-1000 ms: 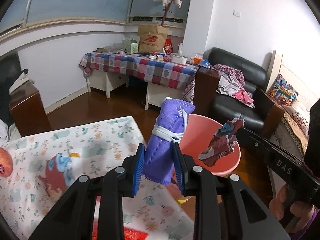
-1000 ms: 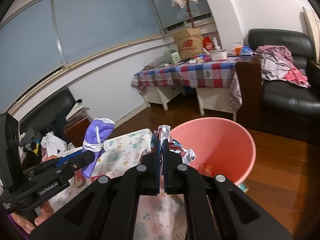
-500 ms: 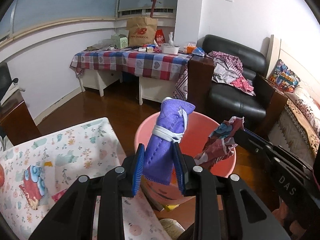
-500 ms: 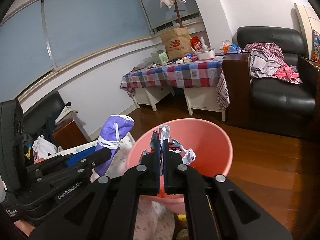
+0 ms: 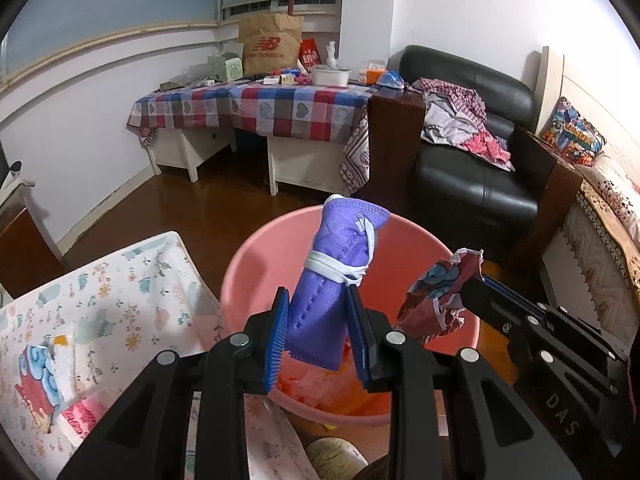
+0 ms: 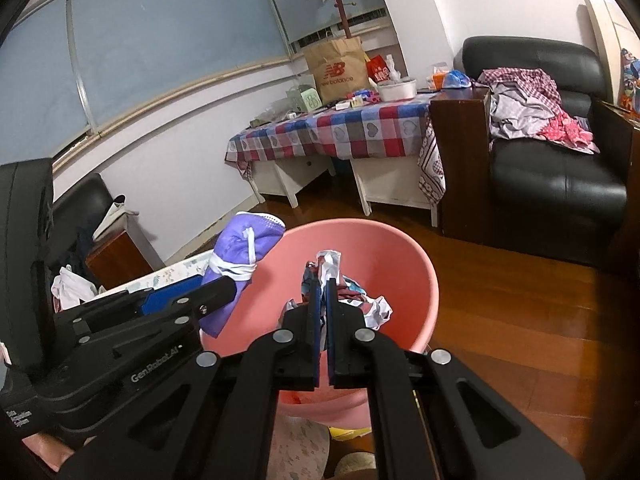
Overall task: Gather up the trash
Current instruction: 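Carry both items over the pink bin and open both tools to drop them, then move both open tools back over the table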
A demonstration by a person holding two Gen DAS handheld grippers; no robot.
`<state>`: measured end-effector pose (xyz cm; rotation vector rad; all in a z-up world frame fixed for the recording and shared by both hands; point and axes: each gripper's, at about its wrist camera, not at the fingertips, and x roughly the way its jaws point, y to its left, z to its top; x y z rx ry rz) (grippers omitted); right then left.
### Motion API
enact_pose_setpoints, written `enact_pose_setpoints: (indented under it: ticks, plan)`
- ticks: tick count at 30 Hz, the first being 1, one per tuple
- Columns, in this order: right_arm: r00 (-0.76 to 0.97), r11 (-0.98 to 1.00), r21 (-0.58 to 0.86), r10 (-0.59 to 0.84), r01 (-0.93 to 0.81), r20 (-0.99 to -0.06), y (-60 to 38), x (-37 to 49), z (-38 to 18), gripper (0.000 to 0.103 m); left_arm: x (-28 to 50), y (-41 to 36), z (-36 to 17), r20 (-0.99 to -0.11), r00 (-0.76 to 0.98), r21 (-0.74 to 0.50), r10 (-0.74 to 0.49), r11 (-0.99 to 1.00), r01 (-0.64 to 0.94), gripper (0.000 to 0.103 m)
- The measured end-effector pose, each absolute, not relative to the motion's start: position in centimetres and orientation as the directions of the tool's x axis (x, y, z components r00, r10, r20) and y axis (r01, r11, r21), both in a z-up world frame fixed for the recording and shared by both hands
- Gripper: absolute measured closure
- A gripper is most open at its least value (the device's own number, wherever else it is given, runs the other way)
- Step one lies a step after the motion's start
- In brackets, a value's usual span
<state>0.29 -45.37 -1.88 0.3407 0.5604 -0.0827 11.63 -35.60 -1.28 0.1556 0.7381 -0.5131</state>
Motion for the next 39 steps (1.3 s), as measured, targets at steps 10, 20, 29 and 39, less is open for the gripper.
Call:
enact_pose_setpoints:
  ticks: [10,20,29,39]
  plan:
    - [0.822,0.936,0.299,0.021,0.183,-0.569,-46.0,0.9,-3.7,0.100,13.4,-36.5,-3.8,-0.724,0.576,-0.064,-0.379,0.869,0.490,0.075]
    - [0.813,0.938,0.297,0.030,0.177,-0.581,-46.3,1.2,-4.5,0.100,13.9,-36.6,-4.4,-0.732,0.571,-0.073,-0.370,0.877,0.475,0.074]
    - [0.797,0.940,0.289,0.030,0.183,-0.603,-46.3,1.3,-4.8,0.100,13.7,-36.3,-4.5,-0.740,0.565,-0.087,-0.364,0.885,0.457,0.069]
    - [0.810,0.942,0.295,0.043,0.163,-0.585,-46.0,0.7,-4.4,0.073,13.3,-35.2,-3.7,-0.725,0.582,-0.101,-0.367,0.893,0.438,0.055]
